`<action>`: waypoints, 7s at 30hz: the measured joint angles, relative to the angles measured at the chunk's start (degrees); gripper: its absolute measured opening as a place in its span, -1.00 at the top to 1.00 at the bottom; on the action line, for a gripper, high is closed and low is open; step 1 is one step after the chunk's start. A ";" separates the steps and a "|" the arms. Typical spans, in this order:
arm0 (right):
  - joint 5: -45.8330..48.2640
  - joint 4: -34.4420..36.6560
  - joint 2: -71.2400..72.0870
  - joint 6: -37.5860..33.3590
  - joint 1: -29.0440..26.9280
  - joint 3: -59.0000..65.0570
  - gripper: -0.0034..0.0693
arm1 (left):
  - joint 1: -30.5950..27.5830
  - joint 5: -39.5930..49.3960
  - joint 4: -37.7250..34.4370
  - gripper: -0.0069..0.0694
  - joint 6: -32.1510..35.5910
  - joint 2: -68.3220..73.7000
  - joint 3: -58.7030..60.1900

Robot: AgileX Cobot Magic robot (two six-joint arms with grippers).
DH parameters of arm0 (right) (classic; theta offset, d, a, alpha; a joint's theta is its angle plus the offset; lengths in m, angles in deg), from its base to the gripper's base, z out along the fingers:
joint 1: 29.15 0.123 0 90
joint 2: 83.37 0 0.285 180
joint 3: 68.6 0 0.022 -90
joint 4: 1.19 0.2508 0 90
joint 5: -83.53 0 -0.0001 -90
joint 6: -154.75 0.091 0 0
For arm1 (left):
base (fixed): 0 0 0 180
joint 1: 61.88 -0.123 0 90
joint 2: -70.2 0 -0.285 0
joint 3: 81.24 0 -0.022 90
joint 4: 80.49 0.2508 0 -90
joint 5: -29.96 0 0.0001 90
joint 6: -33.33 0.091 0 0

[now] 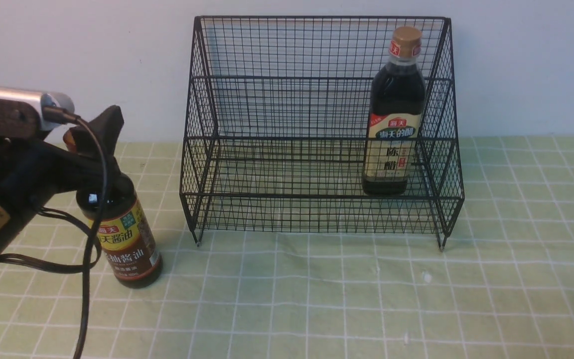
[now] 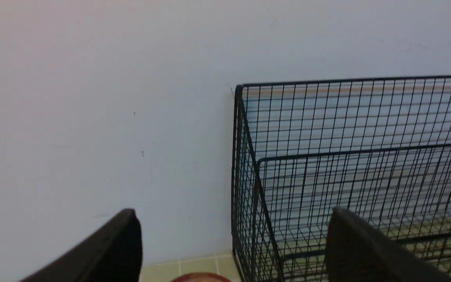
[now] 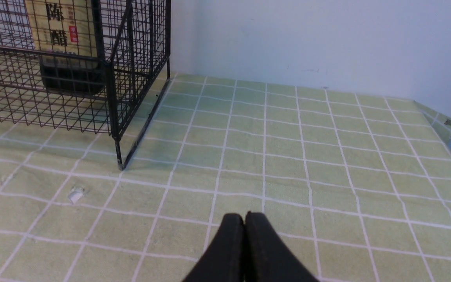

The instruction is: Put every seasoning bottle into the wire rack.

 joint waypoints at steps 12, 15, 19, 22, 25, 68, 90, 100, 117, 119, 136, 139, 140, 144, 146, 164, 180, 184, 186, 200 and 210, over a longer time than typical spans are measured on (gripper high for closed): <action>0.00 0.00 0.00 0.00 0.00 0.00 0.95 | 0.00 -1.49 -1.03 -0.67 3.08 6.23 -0.27; 0.00 0.00 0.00 0.00 0.00 0.00 0.95 | 0.00 -1.89 -3.42 -0.55 3.33 7.93 -0.38; 0.00 0.00 0.00 0.00 0.00 0.00 0.95 | 0.00 -1.96 -6.23 -0.10 3.50 9.04 -0.38; 0.00 0.00 0.00 0.02 0.00 0.00 0.95 | 0.00 -2.07 -5.98 0.15 4.10 8.93 -0.38; 0.00 0.00 0.00 0.02 0.00 0.00 0.95 | 0.00 -0.76 -5.36 0.14 4.56 7.68 -0.27; 0.00 0.00 0.00 0.02 0.00 0.00 0.95 | 14.50 17.41 5.28 0.14 -5.84 31.33 -53.01; 0.00 0.00 0.00 0.02 0.00 0.00 0.95 | 15.51 36.58 9.95 0.14 -9.90 34.24 -53.29; 0.00 0.00 0.00 0.02 0.00 0.00 0.95 | 15.51 37.07 10.39 0.03 -12.43 34.27 -53.79; 0.00 0.00 0.00 0.02 0.00 0.00 0.95 | 15.73 46.16 14.11 -0.08 -9.49 23.50 -54.20; 0.00 0.00 0.00 0.02 0.00 0.00 0.95 | 15.73 47.43 15.49 0.00 -9.26 21.79 -54.20; 0.00 0.00 0.00 0.02 0.00 0.00 0.95 | 15.73 91.47 7.90 0.83 10.75 9.58 -54.46; 0.00 0.00 0.00 0.02 0.00 0.00 0.95 | 15.73 101.33 1.68 0.83 12.22 8.13 -54.40; 0.00 0.00 0.00 0.02 0.00 0.00 0.95 | 15.73 103.10 -0.68 0.83 12.03 6.69 -54.02; 0.00 0.00 0.00 0.02 0.00 0.00 0.95 | 15.73 100.56 -5.75 0.83 10.28 -0.59 -50.61; 0.00 0.00 0.00 0.02 0.00 0.00 0.95 | 15.73 96.97 -7.70 0.83 8.95 -6.71 -47.13; 0.00 0.00 0.00 0.02 0.00 0.00 0.95 | 15.73 85.94 -10.26 0.83 7.99 -44.75 -28.02; 0.00 0.00 0.00 0.02 0.00 0.00 0.95 | 10.81 72.53 -13.24 0.83 16.78 -52.82 -12.90; 0.00 0.00 0.00 0.02 0.00 0.00 0.95 | 3.70 63.14 -16.55 0.83 20.73 -60.84 2.87; 0.00 0.00 0.00 0.14 0.00 0.00 0.95 | 0.79 60.10 -17.33 0.83 21.31 -64.80 10.71; 0.00 0.00 0.00 0.21 0.00 0.00 0.95 | -1.86 57.78 -17.83 0.83 21.62 -70.74 30.27; 0.00 0.00 0.00 0.21 0.00 0.00 0.95 | -1.86 57.78 -17.83 0.83 21.62 -70.74 30.27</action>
